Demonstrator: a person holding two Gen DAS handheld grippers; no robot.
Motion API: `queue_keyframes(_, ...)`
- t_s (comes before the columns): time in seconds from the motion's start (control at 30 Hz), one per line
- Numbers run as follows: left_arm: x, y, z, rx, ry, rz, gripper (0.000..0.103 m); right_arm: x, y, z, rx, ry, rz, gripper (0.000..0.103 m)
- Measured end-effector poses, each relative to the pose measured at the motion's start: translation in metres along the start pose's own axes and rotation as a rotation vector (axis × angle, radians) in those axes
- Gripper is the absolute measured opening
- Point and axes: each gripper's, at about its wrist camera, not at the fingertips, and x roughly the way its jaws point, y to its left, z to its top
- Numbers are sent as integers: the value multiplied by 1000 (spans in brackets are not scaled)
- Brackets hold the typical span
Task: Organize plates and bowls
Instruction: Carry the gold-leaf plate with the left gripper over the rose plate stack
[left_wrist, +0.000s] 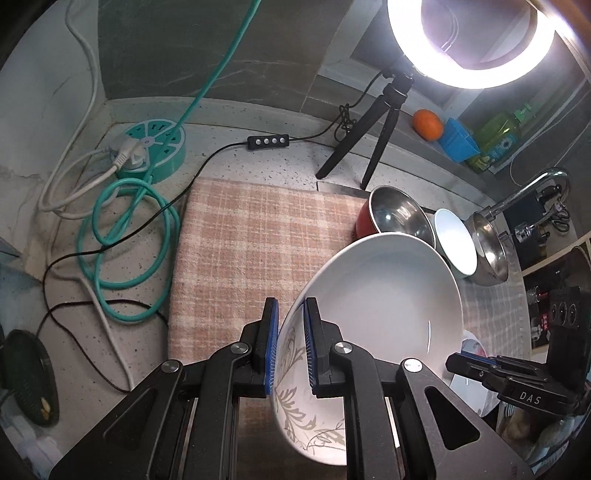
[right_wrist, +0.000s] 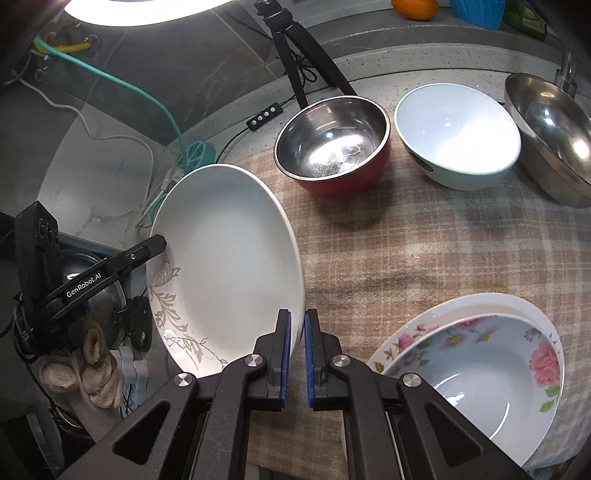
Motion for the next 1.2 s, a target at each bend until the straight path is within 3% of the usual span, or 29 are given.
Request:
queue_keyframes(0.47, -11, -47, -22, 11, -41, 16, 12, -30, -36, -17, 9, -16, 36, 5)
queue_keyframes(1.2, 26, -142, -70, 85, 69, -76, 12, -89, -140, -59, 139, -34, -17, 5)
